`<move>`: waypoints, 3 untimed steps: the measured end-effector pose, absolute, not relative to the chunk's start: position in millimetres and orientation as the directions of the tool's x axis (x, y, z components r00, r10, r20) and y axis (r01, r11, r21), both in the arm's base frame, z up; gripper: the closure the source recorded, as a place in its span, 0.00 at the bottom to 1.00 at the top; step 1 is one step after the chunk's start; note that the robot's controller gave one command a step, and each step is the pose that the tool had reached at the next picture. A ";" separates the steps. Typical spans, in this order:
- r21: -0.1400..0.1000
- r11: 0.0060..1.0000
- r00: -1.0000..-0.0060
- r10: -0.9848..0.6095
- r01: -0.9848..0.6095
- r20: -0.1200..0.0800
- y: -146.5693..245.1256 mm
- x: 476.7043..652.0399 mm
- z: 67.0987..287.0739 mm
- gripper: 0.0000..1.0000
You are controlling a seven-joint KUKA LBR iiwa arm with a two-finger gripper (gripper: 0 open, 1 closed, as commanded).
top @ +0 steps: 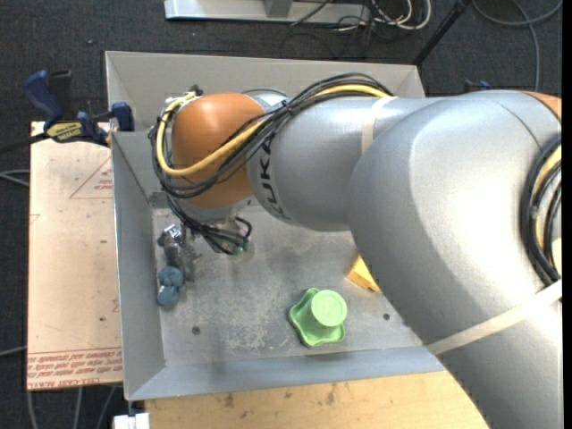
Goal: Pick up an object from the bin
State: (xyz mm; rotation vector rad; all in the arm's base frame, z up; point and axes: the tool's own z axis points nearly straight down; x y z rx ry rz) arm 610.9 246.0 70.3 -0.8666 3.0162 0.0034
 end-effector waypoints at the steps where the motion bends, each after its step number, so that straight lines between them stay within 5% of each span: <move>1: 0.001 0.848 -0.848 -0.531 -0.531 -0.004 246.0 610.9 70.2 0.00; 2: -0.007 0.616 -0.616 -0.788 -0.788 0.004 248.3 573.5 71.0 0.00; 3: 0.000 0.613 -0.613 -0.790 -0.790 -0.002 253.4 571.1 70.3 1.00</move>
Offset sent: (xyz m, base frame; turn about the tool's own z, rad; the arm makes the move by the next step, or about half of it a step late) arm 0.0000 0.0000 0.0000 0.0000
